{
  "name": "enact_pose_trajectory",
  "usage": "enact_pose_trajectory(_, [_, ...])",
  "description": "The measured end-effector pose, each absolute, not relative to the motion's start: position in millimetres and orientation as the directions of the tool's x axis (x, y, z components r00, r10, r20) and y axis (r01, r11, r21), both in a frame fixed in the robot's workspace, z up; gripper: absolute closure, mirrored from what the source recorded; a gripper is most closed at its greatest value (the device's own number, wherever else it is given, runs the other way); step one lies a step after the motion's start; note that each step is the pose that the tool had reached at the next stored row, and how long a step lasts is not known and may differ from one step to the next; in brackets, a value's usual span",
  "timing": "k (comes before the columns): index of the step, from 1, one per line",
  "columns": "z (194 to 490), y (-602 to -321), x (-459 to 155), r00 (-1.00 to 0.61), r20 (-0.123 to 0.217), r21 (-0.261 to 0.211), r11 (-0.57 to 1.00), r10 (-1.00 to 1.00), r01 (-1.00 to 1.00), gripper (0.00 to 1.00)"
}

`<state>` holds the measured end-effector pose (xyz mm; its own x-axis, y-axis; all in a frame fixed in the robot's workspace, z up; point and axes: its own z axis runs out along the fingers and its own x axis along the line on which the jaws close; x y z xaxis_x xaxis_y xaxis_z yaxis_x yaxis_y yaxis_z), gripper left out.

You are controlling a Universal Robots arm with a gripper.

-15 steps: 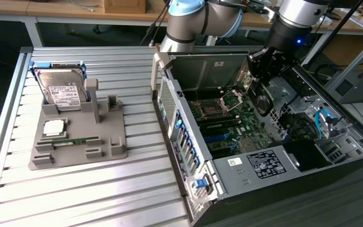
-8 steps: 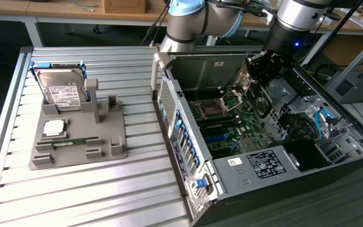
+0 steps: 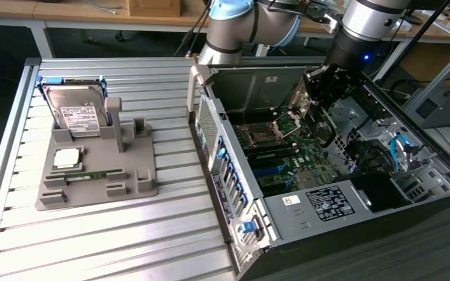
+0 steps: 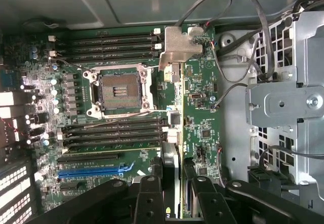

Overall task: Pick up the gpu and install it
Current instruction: 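Pick up the gpu and move the gpu toward the slot, then insert the gpu into the slot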

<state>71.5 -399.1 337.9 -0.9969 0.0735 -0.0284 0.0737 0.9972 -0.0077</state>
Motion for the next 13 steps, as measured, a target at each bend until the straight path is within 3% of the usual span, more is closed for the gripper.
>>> enact_pose_trajectory(13, [337.9,-399.1,71.4,-0.999,-0.028,-0.008,1.0,0.027,0.027,0.73])
